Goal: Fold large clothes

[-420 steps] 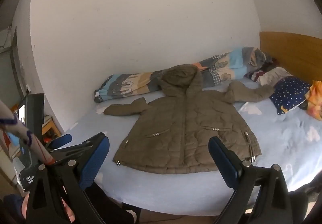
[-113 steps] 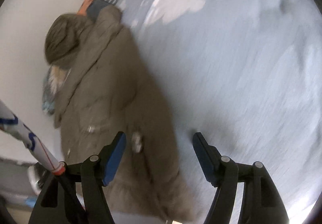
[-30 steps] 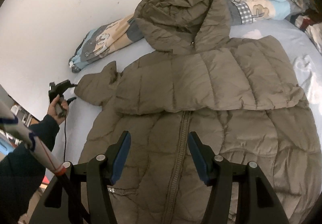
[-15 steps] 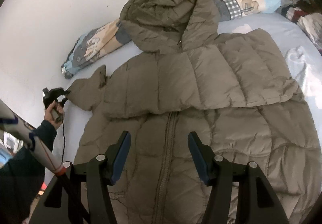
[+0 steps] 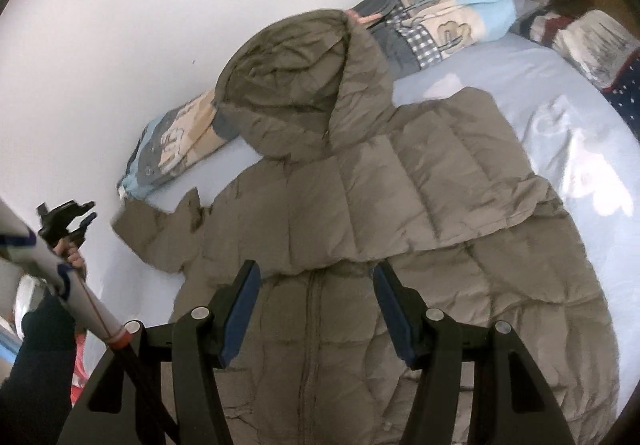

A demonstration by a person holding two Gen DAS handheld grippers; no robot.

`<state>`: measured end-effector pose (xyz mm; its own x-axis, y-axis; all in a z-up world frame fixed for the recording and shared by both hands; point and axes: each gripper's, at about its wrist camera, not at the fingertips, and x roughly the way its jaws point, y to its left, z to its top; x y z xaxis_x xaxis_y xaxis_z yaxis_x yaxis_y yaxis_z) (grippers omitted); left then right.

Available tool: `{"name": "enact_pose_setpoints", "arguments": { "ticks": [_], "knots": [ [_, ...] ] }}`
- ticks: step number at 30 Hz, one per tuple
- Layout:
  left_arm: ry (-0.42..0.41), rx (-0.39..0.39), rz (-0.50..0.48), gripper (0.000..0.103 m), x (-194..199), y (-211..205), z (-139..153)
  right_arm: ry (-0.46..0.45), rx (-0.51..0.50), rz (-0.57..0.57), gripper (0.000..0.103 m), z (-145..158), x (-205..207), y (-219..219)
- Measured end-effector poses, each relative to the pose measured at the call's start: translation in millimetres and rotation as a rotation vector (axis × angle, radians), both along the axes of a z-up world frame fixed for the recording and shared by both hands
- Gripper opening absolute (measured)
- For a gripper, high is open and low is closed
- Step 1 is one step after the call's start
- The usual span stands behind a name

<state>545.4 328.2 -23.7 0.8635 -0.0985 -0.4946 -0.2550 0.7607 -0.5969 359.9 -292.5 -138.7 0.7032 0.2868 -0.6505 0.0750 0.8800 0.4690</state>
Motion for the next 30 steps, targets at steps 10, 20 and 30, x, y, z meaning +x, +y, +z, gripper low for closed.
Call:
{"name": "enact_pose_setpoints", "arguments": {
  "ticks": [10,20,30],
  "knots": [
    [0.102,-0.058,-0.002,0.08,-22.0,-23.0,13.0,0.012,0.088,-0.021,0.064,-2.7,-2.9,-20.0],
    [0.258,-0.254,0.141,0.075,5.0,89.7,-157.6,0.047,0.013,0.03,0.064,-16.9,6.8,-0.4],
    [0.282,-0.275,0.135,0.061,65.7,106.5,-208.2,0.071,-0.105,0.091,0.064,-36.6,15.4,30.4]
  ]
}}
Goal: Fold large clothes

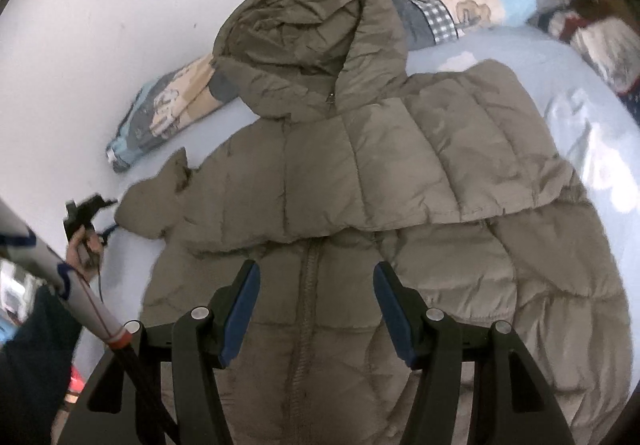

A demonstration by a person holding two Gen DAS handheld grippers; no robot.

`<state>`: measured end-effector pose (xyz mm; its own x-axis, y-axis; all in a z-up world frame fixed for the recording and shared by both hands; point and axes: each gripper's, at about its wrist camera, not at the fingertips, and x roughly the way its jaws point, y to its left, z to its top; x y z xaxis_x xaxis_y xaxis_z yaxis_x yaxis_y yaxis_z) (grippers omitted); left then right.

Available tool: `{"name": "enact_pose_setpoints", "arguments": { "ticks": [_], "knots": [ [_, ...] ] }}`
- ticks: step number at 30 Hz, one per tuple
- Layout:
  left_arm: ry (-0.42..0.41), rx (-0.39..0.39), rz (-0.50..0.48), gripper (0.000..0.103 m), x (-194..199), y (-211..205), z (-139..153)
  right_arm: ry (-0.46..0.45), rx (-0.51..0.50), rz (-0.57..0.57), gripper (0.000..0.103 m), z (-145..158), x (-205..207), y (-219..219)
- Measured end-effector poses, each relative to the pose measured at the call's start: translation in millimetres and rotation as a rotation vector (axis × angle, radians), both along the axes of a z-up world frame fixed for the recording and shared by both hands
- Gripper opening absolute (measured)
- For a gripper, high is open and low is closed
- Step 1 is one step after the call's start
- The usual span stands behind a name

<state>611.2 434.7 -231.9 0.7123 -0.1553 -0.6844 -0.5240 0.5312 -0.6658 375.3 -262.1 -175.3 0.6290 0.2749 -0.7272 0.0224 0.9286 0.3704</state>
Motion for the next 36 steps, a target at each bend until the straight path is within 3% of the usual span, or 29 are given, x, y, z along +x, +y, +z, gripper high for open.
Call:
{"name": "enact_pose_setpoints", "arguments": {
  "ticks": [1,4,9,13,17,21,28,36],
  "knots": [
    [-0.005,-0.002,0.013,0.06,2.8,-1.0,-3.7,0.003,-0.009,0.007,0.064,-2.3,1.3,1.7],
    [-0.03,0.029,0.04,0.029,10.8,-6.9,-8.5,0.016,-0.023,0.011,0.064,-8.8,3.9,3.4],
    [-0.082,-0.029,0.079,0.027,3.8,-4.4,-11.6,0.033,-0.008,0.02,0.064,-14.4,4.4,3.1],
    [-0.067,0.007,0.051,0.023,6.9,-5.8,-11.7,0.028,0.01,0.026,0.064,-11.5,2.0,2.3],
    [-0.125,0.04,0.046,0.015,0.3,-16.0,8.1,0.024,0.007,0.025,0.064,-9.2,0.6,3.6],
    [-0.199,0.074,-0.001,0.013,-6.3,-30.9,46.1,0.012,0.017,0.005,0.064,-6.7,-1.1,2.0],
    [-0.343,0.146,-0.148,0.013,-29.8,-85.4,148.3,-0.029,0.029,-0.016,0.064,9.8,-7.1,-5.0],
    [-0.486,0.195,-0.315,0.013,-71.1,-193.7,263.1,-0.104,0.055,-0.078,0.064,37.3,-19.0,-28.8]
  ]
}}
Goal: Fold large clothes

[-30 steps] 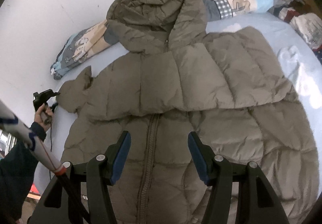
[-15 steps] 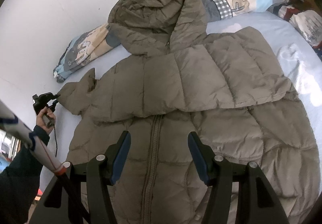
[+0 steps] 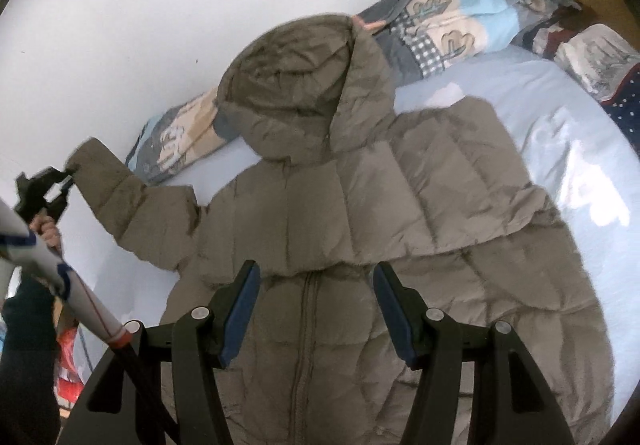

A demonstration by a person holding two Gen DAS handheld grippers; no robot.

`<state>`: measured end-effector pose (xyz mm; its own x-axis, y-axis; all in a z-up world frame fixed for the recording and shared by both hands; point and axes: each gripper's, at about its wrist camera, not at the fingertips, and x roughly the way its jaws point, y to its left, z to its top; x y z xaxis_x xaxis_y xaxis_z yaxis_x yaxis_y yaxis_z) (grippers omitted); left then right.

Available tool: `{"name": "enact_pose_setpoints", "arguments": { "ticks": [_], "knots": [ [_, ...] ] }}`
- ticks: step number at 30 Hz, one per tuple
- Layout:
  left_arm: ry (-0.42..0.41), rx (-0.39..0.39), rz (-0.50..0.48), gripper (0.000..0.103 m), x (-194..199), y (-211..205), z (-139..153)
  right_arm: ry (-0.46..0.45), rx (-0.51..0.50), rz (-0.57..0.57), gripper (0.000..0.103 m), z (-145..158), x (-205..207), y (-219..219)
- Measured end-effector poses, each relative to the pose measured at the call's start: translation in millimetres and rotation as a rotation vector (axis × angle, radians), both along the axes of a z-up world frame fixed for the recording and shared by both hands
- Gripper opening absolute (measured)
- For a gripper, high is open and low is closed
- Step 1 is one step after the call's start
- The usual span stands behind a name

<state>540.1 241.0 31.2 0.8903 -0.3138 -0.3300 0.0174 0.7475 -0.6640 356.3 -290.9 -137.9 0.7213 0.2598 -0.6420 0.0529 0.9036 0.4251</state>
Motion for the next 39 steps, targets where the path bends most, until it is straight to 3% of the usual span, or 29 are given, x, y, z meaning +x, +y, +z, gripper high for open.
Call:
{"name": "enact_pose_setpoints", "arguments": {
  "ticks": [5,9,12,17,23,27,30,31,32,34,37,39],
  "knots": [
    [-0.042,0.075,-0.133,0.013,-30.4,-90.8,49.2,-0.047,0.029,-0.056,0.064,15.8,-12.1,-23.0],
    [-0.044,0.084,-0.237,0.013,-44.8,-160.8,55.2,-0.075,0.062,-0.11,0.064,24.7,-22.2,-48.3],
    [-0.026,0.085,-0.308,0.013,-47.6,-216.5,44.2,-0.087,0.1,-0.149,0.064,28.9,-31.3,-68.6],
    [0.056,0.102,-0.404,0.013,-46.9,-311.1,-10.2,-0.118,0.115,-0.209,0.064,40.8,-47.6,-96.1],
    [0.226,0.2,-0.468,0.013,-45.4,-403.6,-111.7,-0.122,0.148,-0.246,0.064,43.3,-55.2,-115.1],
    [0.327,0.219,-0.512,0.013,-33.4,-425.4,-166.0,-0.122,0.165,-0.252,0.064,45.1,-57.9,-121.9],
    [0.395,0.248,-0.559,0.022,-28.0,-442.6,-184.4,-0.123,0.163,-0.249,0.064,46.8,-60.0,-122.3],
    [0.417,0.258,-0.585,0.031,-30.0,-444.6,-186.9,-0.122,0.162,-0.249,0.064,46.2,-59.9,-122.0],
    [0.432,0.257,-0.62,0.042,-31.7,-448.9,-185.6,-0.12,0.164,-0.25,0.064,45.9,-59.6,-122.2],
    [0.413,0.242,-0.659,0.051,-55.1,-448.2,-175.1,-0.113,0.176,-0.252,0.064,44.9,-57.6,-123.0],
    [0.367,0.208,-0.684,0.056,-75.5,-427.3,-149.1,-0.103,0.199,-0.262,0.064,41.2,-54.3,-125.4],
    [0.345,0.217,-0.64,0.065,-87.8,-399.5,-135.9,-0.09,0.22,-0.261,0.064,36.6,-49.0,-125.2]
  ]
}}
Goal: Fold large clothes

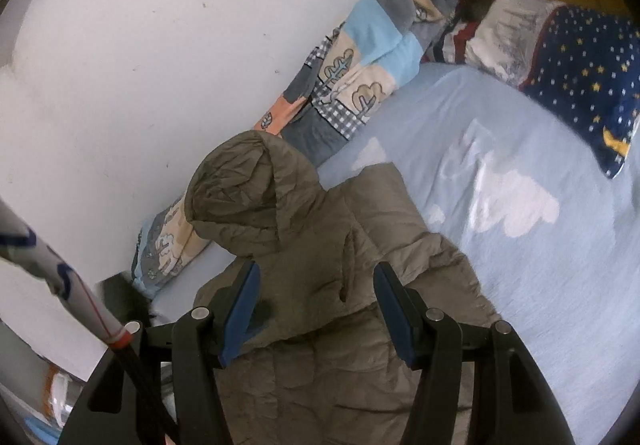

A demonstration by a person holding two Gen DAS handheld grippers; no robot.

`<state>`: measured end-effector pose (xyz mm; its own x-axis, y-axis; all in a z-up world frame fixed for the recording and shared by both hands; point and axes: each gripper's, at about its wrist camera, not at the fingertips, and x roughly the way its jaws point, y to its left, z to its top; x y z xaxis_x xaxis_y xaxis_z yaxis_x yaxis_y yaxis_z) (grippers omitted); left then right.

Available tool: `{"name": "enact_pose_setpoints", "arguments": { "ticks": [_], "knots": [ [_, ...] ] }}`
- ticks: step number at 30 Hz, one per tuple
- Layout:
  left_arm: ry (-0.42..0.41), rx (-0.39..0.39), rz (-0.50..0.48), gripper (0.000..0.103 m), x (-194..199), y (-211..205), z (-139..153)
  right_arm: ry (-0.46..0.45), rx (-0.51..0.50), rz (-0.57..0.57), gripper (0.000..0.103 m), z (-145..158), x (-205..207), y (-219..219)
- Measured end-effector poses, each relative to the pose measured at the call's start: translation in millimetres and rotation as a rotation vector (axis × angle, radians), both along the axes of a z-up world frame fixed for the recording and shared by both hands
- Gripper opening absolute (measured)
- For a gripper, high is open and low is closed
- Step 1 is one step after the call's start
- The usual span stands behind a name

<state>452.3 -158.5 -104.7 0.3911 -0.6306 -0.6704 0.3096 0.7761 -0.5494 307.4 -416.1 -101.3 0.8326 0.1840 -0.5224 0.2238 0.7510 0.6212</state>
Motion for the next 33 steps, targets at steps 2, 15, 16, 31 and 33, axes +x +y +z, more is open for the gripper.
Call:
{"name": "enact_pose_setpoints", "arguments": {
  "ticks": [2,15,16,31,33],
  "knots": [
    [-0.034,0.068,0.108,0.074,-13.7,46.0,5.9,0.03,0.022,0.012,0.064,-10.0,8.5,2.8],
    [0.029,0.017,0.43,0.075,19.9,193.9,-50.9,0.203,0.245,0.052,0.064,-98.1,66.0,20.9],
    [0.026,0.021,0.424,0.075,22.9,193.0,-51.9,0.204,0.244,0.05,0.064,-101.9,68.8,22.5],
    [0.039,0.219,0.438,0.075,37.7,177.4,-75.3,0.213,-0.191,-0.019,0.02,-78.6,84.1,56.2],
    [0.041,0.305,0.429,0.075,40.3,169.9,-81.0,0.259,-0.208,-0.016,0.02,-87.8,89.2,54.7]
  ]
}}
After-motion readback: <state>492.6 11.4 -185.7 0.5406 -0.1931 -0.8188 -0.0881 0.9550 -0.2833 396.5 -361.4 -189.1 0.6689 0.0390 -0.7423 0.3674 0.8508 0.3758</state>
